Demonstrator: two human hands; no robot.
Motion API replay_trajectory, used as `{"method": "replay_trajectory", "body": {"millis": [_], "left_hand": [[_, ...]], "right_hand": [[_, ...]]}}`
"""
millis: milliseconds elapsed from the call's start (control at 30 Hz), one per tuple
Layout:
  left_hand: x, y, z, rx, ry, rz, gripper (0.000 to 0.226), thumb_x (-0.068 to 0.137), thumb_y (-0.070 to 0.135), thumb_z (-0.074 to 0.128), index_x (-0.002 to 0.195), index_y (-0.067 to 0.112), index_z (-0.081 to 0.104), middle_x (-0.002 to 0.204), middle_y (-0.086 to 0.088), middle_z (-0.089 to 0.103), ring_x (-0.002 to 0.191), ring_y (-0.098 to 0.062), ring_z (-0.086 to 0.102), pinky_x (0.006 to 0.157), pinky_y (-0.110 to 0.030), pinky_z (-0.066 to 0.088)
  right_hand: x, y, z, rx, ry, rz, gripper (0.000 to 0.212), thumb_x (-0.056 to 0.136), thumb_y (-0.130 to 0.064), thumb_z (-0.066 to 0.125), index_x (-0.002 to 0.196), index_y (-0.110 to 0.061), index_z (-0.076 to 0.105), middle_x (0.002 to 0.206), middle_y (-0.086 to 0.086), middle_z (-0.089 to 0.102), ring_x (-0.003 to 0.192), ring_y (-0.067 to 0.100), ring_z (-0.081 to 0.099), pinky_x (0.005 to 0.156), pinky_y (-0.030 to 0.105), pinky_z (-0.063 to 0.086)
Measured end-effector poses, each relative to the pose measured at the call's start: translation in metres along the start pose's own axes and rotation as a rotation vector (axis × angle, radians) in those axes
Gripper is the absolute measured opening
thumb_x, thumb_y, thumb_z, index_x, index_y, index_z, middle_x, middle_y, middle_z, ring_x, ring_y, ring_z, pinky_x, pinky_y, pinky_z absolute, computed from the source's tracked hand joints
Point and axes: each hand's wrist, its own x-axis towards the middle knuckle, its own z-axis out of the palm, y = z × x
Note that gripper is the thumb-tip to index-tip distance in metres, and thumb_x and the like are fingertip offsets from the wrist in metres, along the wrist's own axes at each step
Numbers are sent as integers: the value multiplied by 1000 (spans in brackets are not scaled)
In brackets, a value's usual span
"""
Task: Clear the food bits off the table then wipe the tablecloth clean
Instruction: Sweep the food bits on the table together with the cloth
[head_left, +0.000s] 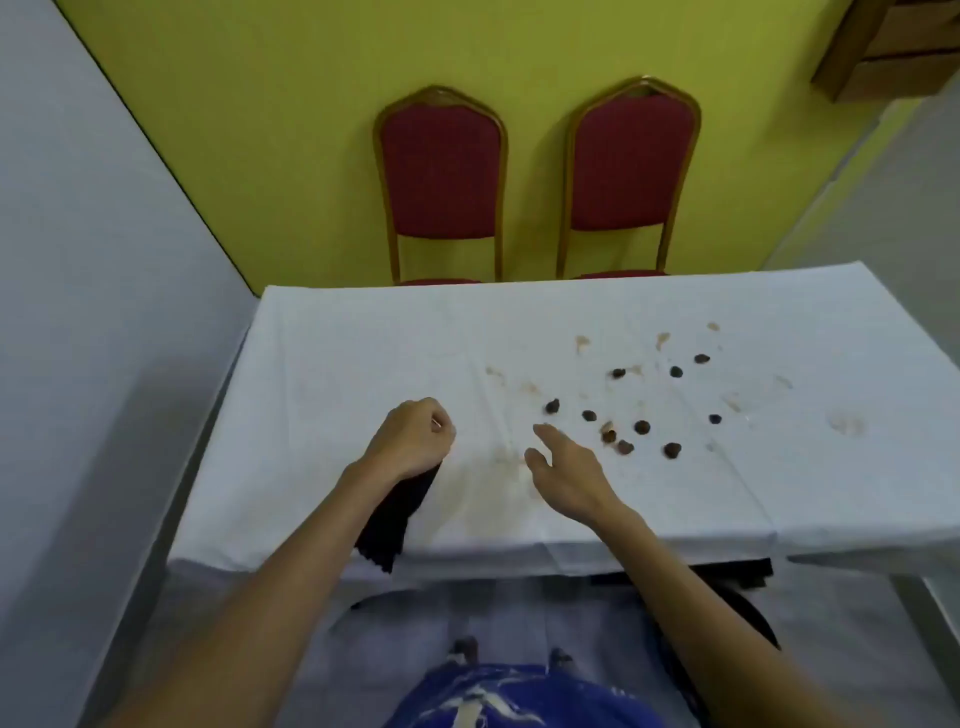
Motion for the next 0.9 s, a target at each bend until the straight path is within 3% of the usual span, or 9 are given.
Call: {"method": "replay_trajectory", "body": {"millis": [133,233,300,400,500,600,667,767,900], "left_hand": [[-15,-44,22,200,105,-215,29,89,33,58,112,16,55,118,-7,49,116,-27,45,86,-40,51],[-28,-67,41,292,100,-246,57,84,45,65,125,11,47,124,-12,44,119,-30,38,87,-38,49],[-33,-78,48,322,117,-243,63,81,47,68,127,13,43,124,-11,43,117,-29,40,87,-36,47],[-35,-82,54,318,187,-209,51,86,39,67,125,15,44,121,-12,45,111,-30,44,84,-36,47],[-32,-86,55,242,231,-177,36,91,23,58,124,15,48,116,-15,47,109,-32,46,81,-39,49],[-24,-89,50,81,218,-179,32,93,23,55,123,13,48,117,-13,51,106,-31,53,82,-43,52],[-17,-80,48,-42,237,-131,32,94,25,57,122,11,50,117,-11,55,98,-26,58,79,-38,52],[-10,-61,53,-114,272,-48,31,92,25,60,119,13,51,116,-7,53,94,-21,55,78,-33,49],[-12,-60,78,49,238,-20,42,91,31,63,127,15,48,125,-11,44,113,-27,46,87,-41,51]], "right_hand": [[-2,12,25,-101,-33,52,53,104,-34,38,151,-13,30,159,5,28,146,24,25,118,43,24],[0,26,44,-199,-20,124,49,101,-35,37,145,-13,38,155,6,34,142,26,29,113,52,28],[-2,29,53,-241,-17,145,45,99,-33,37,138,-11,41,149,7,39,137,27,34,108,53,33],[-6,33,64,-291,-8,147,54,99,-31,38,148,-10,30,160,6,23,148,26,17,115,52,25],[-9,33,73,-322,48,148,58,97,-29,41,149,-10,26,161,6,19,149,26,14,116,51,23],[-13,32,78,-333,47,155,62,97,-28,41,153,-10,20,163,6,13,150,26,9,118,52,18],[-13,33,79,-331,50,159,63,97,-27,40,153,-10,19,163,5,13,151,26,7,119,52,16],[-12,33,79,-304,102,157,54,96,-27,40,147,-11,33,158,4,27,148,26,17,117,53,21],[-16,41,65,-225,229,174,37,93,-23,42,125,-10,56,129,5,57,129,28,43,108,51,34]]}}
